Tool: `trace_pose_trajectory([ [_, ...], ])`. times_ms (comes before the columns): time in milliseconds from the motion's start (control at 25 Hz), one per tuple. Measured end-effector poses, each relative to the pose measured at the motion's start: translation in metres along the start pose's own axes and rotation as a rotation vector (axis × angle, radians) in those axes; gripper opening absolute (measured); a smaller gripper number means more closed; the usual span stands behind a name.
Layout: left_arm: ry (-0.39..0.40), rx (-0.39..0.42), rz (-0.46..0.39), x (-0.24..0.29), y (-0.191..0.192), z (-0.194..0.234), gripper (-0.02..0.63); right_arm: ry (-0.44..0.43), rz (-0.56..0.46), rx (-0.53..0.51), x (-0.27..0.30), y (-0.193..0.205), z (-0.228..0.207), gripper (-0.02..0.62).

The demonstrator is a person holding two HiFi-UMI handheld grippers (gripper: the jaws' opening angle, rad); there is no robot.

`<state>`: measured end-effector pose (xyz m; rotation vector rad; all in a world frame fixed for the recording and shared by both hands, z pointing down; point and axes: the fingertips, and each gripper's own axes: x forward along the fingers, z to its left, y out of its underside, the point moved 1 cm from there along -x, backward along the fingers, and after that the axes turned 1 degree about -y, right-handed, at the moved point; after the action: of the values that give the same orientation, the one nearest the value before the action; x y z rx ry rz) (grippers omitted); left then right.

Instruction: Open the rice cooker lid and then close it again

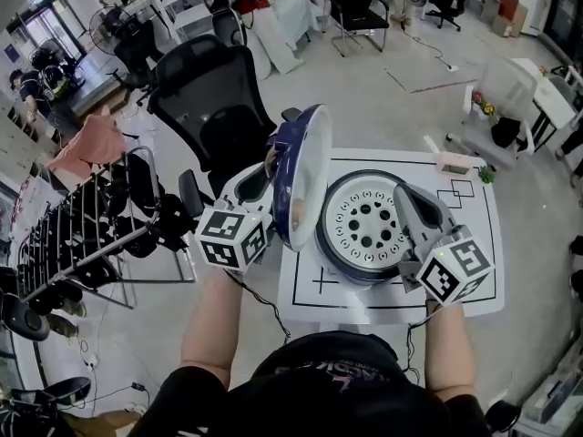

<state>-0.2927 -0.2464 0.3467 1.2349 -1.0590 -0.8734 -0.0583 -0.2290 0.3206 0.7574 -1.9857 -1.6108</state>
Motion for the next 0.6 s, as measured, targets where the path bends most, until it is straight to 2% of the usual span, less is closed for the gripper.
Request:
trace_pose_trajectory([
  [320, -0.054, 0.05, -0.003, -0.003, 0.003, -0.002, 0.117, -0.025, 0.011, -0.005, 0.003, 0.003, 0.0, 0.002],
  [600, -0.124, 0.059, -0.013, -0.032, -0.004, -0.002, 0.144, -0.077, 0.015, -0.004, 0.001, -0.001, 0.013, 0.002],
])
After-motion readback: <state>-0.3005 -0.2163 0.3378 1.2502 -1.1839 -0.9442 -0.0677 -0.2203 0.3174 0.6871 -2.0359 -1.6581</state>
